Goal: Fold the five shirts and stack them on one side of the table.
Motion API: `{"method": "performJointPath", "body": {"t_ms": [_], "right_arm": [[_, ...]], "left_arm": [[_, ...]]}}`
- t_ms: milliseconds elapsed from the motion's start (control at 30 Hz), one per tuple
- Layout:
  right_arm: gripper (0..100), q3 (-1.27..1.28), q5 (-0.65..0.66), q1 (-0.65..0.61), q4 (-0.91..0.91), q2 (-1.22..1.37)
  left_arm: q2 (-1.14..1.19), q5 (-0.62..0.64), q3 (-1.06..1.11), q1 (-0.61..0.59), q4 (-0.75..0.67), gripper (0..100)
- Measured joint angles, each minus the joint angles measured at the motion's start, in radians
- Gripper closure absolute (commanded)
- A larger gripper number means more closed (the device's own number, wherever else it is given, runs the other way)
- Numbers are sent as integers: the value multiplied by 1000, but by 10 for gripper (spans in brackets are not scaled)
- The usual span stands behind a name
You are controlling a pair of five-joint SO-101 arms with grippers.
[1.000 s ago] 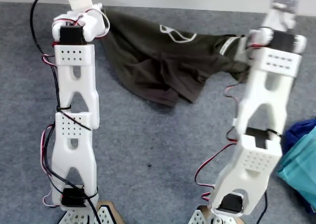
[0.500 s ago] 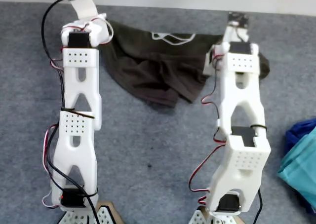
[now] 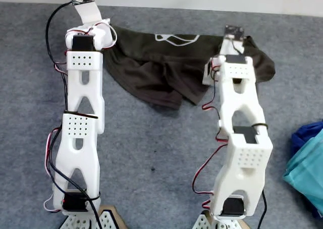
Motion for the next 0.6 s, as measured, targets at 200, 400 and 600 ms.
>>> {"method": "performJointPath", "body": {"t_ms": [200,400,600], "right_arm": [[865,-2,0,-28,-35,20],[865,-2,26,-26,-98,20],[865,-2,55,-28,-106,20]], "left_arm": [[31,0,0,0,-54,993],[57,0,2,0,-63,993],[63,0,2,0,-66,993]]}}
